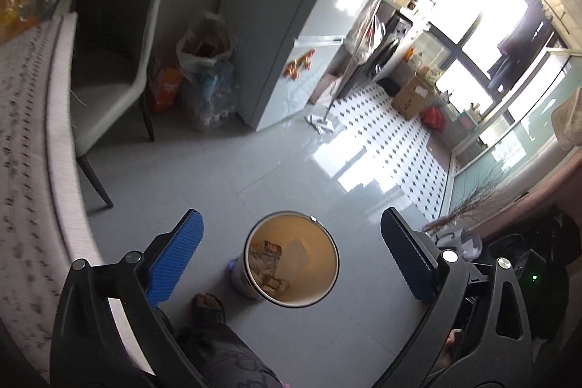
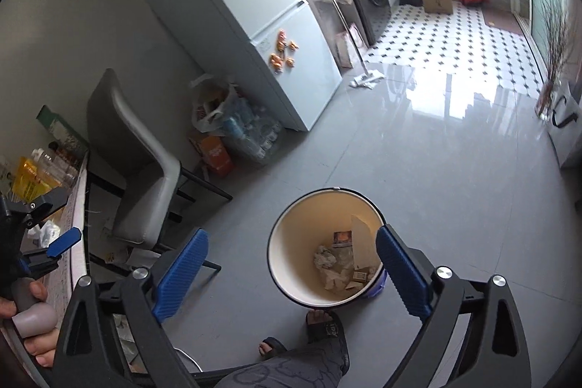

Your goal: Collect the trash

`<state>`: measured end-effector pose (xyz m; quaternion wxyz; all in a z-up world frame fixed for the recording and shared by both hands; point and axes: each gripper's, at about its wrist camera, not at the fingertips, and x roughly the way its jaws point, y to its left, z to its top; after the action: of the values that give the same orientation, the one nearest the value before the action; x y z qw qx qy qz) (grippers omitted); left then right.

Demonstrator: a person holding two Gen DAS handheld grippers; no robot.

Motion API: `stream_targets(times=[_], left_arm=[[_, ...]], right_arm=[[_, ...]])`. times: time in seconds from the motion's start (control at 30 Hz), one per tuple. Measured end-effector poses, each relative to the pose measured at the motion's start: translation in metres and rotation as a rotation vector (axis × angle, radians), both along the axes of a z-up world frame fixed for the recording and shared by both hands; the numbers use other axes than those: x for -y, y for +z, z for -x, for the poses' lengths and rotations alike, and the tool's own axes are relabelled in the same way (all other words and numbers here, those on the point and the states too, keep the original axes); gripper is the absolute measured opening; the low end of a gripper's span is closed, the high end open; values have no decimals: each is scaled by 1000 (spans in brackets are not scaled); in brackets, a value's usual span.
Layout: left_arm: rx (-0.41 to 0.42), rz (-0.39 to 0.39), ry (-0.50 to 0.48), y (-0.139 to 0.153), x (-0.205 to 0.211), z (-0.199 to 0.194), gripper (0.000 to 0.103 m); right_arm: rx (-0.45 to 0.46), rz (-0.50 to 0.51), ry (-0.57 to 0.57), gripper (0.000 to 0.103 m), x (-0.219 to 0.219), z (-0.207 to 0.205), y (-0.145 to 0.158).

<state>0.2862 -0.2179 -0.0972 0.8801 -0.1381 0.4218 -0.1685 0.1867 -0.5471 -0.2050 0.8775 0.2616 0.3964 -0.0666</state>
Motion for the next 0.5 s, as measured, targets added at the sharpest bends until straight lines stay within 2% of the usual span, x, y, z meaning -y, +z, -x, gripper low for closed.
stream_targets(times=[0.23,0.5], left_arm=[[98,-4,60,46,-47,28,97],[191,28,90,87,-86,57,97]], right_arm=[[48,103,81,95,-38,4,57],[150,159,86,95,-71,20,112]])
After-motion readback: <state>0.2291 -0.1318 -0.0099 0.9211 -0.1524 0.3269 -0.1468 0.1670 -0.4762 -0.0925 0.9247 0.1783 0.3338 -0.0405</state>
